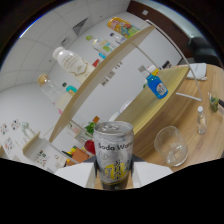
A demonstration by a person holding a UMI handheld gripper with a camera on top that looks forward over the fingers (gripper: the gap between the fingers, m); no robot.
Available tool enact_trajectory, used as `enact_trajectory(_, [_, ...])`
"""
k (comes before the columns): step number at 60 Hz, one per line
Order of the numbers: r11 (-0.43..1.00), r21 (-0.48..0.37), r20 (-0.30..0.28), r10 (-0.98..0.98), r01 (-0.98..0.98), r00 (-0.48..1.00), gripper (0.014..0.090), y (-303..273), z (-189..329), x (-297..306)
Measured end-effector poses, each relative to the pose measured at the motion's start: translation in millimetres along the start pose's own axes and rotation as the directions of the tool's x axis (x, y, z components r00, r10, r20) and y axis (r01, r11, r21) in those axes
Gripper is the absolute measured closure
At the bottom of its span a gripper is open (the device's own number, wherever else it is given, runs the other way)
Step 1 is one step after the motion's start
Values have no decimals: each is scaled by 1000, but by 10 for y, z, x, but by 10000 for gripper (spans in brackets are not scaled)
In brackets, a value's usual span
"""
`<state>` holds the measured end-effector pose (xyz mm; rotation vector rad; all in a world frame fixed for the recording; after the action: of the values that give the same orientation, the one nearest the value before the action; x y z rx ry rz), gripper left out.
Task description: Make me a cup of Mojito.
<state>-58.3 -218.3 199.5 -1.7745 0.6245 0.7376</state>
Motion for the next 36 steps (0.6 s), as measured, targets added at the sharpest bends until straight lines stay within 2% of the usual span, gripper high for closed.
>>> enact_trajectory(9, [932, 17, 81, 360, -363, 929, 538, -206, -9, -28])
enact_trajectory(18, [732, -17, 174, 673, -681, 719, 541, -361, -15, -28])
enact_trajectory(29, [447, -71, 235, 876, -892, 420, 540, -468, -17, 75])
enact_trajectory(36, [352, -109, 252, 915, -930, 316, 538, -505, -34, 53])
